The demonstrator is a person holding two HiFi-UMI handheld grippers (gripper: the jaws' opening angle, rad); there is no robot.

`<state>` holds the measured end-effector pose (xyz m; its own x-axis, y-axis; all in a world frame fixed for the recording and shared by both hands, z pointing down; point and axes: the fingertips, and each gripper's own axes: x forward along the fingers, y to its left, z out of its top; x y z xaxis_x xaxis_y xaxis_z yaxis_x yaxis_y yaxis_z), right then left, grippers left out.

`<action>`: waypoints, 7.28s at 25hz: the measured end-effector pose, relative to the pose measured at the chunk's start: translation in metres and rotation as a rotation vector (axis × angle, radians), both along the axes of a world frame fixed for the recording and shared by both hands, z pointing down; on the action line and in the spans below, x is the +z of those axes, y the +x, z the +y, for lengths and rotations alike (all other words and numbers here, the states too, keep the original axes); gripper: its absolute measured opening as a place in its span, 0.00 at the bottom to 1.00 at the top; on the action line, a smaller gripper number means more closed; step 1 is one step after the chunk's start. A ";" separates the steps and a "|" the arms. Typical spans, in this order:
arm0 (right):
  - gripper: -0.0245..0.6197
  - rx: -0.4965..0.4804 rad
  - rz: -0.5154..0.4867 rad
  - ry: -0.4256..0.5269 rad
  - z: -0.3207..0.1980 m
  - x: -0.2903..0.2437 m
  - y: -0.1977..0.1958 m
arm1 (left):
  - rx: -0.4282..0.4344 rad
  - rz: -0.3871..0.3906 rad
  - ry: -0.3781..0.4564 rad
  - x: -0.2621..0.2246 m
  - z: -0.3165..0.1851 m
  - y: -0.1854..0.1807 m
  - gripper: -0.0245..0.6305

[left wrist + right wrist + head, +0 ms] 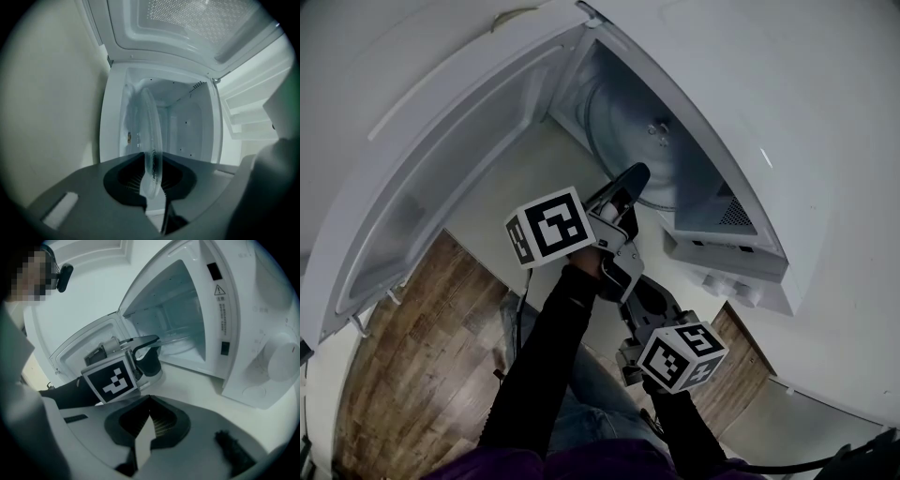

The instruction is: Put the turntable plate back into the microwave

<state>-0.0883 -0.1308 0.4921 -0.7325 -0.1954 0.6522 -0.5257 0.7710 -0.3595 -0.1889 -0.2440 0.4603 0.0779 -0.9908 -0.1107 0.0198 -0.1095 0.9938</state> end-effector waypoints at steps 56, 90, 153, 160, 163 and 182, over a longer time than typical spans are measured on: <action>0.20 0.439 -0.418 -0.046 -0.114 -0.053 -0.058 | 0.128 0.027 -0.064 0.005 -0.031 -0.008 0.13; 0.16 0.601 -0.576 -0.148 -0.122 -0.051 -0.039 | 0.198 -0.014 -0.035 0.001 -0.023 -0.002 0.17; 0.16 0.618 -0.350 -0.142 -0.121 -0.020 -0.035 | 0.175 -0.072 -0.160 0.031 0.002 -0.009 0.10; 0.16 0.556 -0.380 -0.149 -0.102 -0.036 -0.035 | 0.145 -0.093 -0.192 0.034 0.012 -0.009 0.08; 0.16 0.525 -0.394 -0.136 -0.099 -0.049 -0.035 | 0.152 -0.118 -0.206 0.034 0.013 -0.006 0.08; 0.16 0.445 -0.432 -0.119 -0.091 -0.079 -0.028 | 0.108 -0.590 -0.482 0.029 0.027 -0.014 0.17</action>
